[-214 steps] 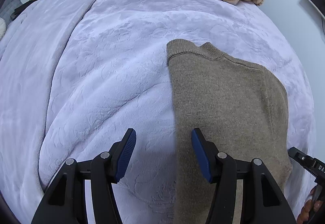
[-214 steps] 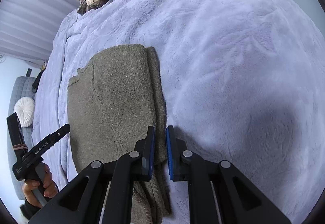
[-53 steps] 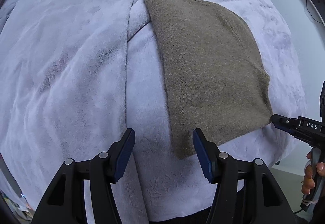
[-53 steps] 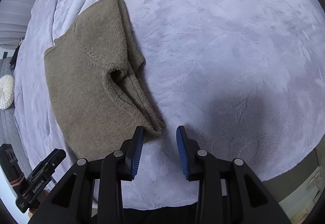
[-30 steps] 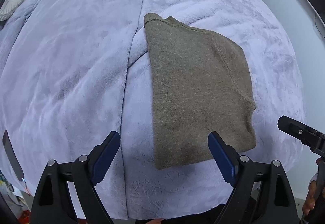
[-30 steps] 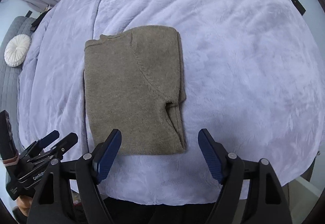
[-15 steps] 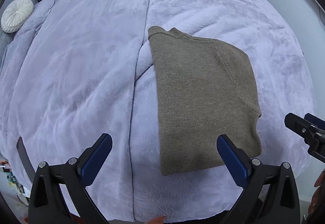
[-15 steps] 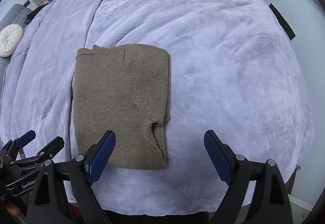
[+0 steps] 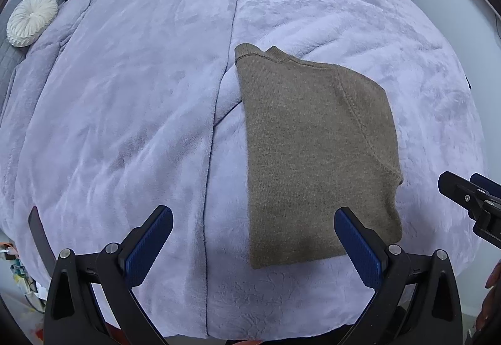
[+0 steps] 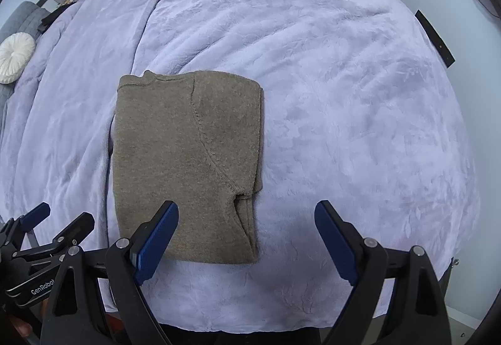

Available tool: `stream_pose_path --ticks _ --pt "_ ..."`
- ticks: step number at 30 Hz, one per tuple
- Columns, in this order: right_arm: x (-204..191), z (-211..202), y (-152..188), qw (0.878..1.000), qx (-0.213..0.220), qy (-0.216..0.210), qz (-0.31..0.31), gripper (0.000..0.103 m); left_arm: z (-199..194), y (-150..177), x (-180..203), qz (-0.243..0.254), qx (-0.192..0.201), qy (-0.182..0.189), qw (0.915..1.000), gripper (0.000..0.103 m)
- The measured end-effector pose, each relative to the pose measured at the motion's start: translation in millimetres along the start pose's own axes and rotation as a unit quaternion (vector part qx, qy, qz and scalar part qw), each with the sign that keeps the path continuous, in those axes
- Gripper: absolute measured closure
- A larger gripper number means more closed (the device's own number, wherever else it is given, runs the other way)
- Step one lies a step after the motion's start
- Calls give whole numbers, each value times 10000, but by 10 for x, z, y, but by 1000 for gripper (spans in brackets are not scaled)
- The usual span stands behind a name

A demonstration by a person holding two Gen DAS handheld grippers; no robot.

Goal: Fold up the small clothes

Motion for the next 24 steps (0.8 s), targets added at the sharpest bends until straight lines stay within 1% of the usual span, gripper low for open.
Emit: stream_pose_path --ticks 24 --pt "-16 -11 -16 10000 2 -4 1 12 -51 -37 11 -9 48 -18 10000 0"
Point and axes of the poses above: each gripper's, at about its wrist camera, not at the fingertips, and z roughly the way its jaws point, x to its right, y to its underside, the point moved 3 cm from there along z, roughly the way its jaws point, and after that the axes turned 9 degrees about y, right-handed, at the moved point
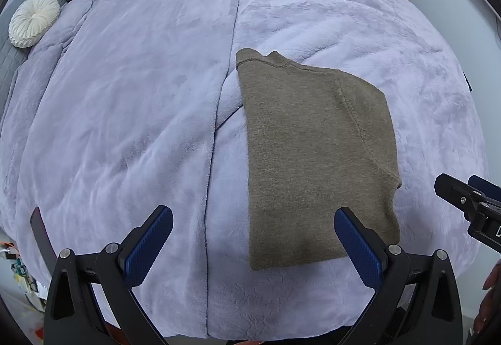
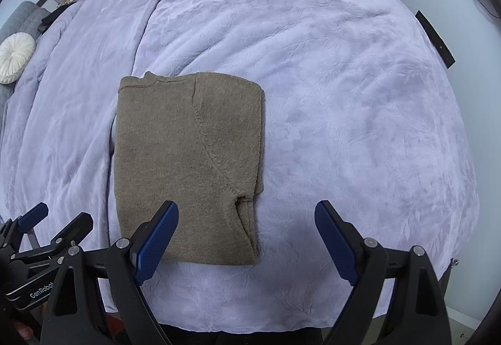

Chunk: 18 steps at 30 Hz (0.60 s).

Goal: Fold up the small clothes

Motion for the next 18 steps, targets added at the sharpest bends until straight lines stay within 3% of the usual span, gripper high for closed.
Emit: stream_pose_path --ticks 18 --pt "-13 7 2 10000 -1 4 -12 12 0 -4 -3 -2 3 -7 10000 0"
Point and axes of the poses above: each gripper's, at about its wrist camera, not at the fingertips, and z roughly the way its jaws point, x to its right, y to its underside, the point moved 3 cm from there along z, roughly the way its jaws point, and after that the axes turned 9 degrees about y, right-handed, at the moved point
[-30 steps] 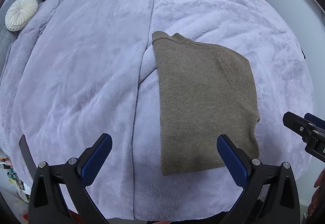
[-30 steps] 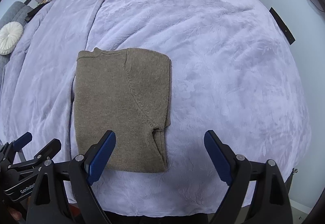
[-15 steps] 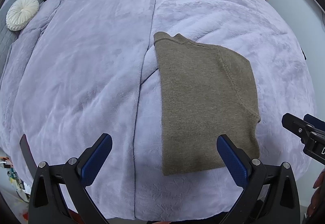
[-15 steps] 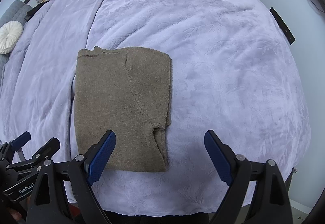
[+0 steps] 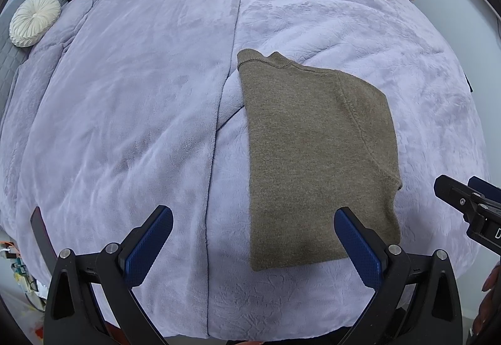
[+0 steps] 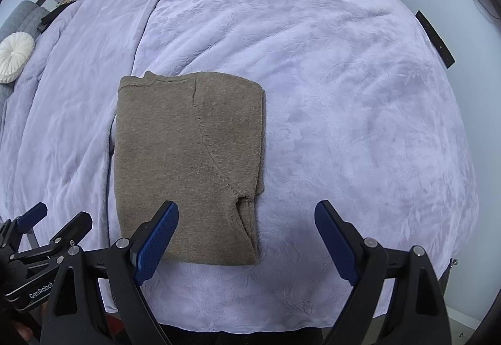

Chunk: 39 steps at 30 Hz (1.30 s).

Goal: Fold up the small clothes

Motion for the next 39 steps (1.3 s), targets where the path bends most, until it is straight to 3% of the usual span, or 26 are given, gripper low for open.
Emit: stream_pose_path --ticks 39 --pt "-45 57 -5 10000 -65 -17 -20 12 46 -14 -57 -159 -15 -72 9998 0"
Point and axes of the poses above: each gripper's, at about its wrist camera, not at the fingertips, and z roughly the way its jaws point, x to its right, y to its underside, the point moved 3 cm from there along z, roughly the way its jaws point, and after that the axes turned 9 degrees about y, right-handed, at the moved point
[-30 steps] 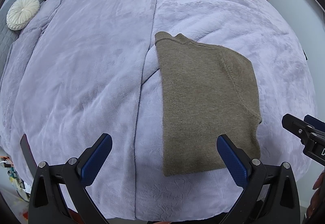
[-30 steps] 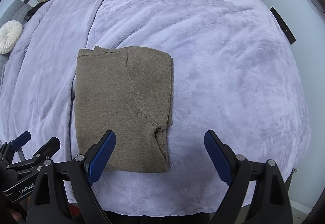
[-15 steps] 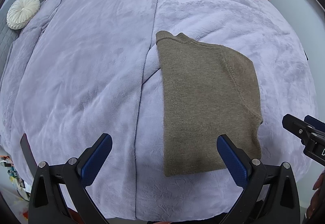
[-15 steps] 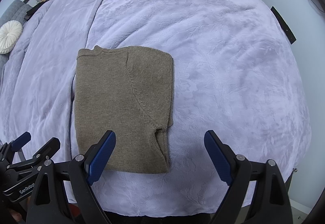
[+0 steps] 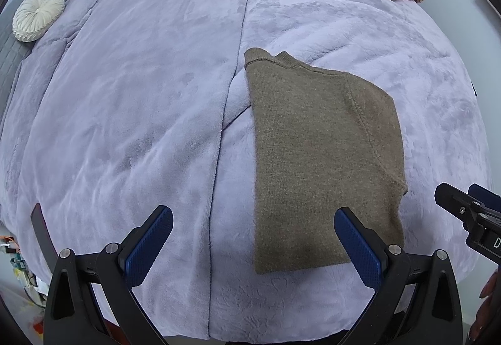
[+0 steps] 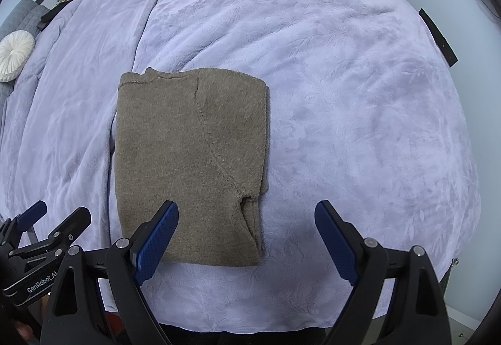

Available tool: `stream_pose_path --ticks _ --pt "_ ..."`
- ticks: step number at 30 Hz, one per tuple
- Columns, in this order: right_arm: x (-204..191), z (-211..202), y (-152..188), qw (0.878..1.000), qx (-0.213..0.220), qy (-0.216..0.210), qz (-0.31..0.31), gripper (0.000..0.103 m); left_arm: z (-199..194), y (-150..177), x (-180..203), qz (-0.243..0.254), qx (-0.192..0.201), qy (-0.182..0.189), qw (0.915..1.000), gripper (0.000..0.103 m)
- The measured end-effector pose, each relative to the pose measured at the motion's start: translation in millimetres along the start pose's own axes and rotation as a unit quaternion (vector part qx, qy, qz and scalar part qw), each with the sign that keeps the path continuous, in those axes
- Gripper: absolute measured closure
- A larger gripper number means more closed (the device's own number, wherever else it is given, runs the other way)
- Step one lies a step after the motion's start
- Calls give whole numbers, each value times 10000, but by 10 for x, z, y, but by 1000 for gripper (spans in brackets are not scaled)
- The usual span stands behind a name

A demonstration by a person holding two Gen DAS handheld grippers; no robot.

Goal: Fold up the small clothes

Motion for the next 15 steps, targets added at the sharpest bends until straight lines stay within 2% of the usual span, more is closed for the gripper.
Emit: stream_pose_path --ticks 15 --pt "2 27 -13 10000 -29 -5 -55 12 -13 -11 -4 -47 23 65 10000 0"
Point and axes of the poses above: each gripper's, at about its wrist camera, not at the fingertips, and z roughly the way its jaws point, x to its right, y to its underside, the point moved 3 cm from there along z, roughly the way its jaws point, and after that the axes turned 9 degrees about y, right-handed, at the moved point
